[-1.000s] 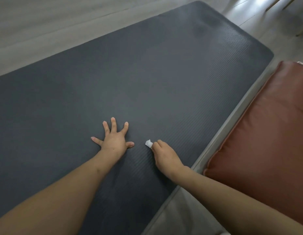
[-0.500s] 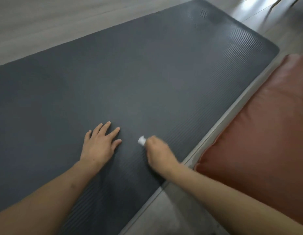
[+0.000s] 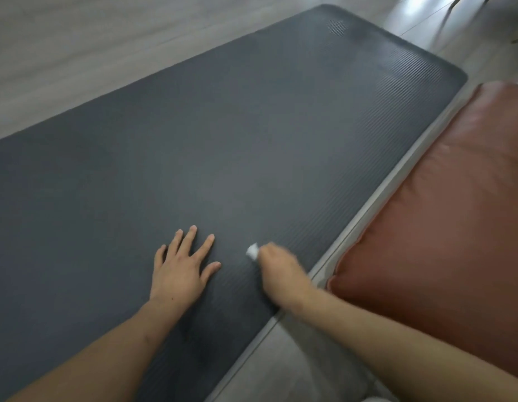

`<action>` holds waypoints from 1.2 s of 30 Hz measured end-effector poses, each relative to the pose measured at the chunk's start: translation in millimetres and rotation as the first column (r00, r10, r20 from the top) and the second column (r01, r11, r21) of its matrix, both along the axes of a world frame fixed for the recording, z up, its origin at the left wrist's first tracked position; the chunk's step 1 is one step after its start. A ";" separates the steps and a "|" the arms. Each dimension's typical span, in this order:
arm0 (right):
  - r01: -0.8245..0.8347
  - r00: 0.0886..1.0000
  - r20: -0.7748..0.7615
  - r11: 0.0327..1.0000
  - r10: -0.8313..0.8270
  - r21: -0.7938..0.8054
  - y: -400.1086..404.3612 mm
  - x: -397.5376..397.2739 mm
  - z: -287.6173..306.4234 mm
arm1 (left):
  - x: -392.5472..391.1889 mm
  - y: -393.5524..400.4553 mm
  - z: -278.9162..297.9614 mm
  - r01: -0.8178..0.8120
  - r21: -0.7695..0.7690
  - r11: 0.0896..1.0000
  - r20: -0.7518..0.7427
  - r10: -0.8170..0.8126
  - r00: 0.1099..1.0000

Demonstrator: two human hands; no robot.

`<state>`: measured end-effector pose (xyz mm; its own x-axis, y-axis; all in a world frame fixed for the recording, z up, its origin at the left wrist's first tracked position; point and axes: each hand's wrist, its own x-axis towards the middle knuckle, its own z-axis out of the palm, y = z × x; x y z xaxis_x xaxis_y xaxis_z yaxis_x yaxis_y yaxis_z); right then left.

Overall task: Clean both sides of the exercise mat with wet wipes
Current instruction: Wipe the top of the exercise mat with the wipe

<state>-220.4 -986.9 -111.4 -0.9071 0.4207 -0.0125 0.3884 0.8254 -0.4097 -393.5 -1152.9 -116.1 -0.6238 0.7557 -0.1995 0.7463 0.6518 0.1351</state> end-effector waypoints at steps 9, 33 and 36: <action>0.480 0.839 0.164 0.848 -0.518 0.224 171.8 4.1 23.0 | 2.5 0.7 -9.4 -0.005 -0.022 1.000 -0.002 0.005 1.000; -0.130 0.979 0.169 0.989 0.117 0.071 -22.0 31.0 15.1 | 3.1 7.1 4.6 -0.013 -0.097 0.995 0.086 0.021 0.996; 0.041 0.985 0.159 0.992 -0.060 0.119 43.5 19.3 9.5 | 4.6 7.1 7.0 -0.022 -0.077 0.997 0.128 0.032 0.991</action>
<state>-201.1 -943.4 -101.9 -0.8745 0.4732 -0.1067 0.4845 0.8408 -0.2415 -388.8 -1145.8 -109.1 -0.6092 0.7188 -0.3350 0.7078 0.6834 0.1790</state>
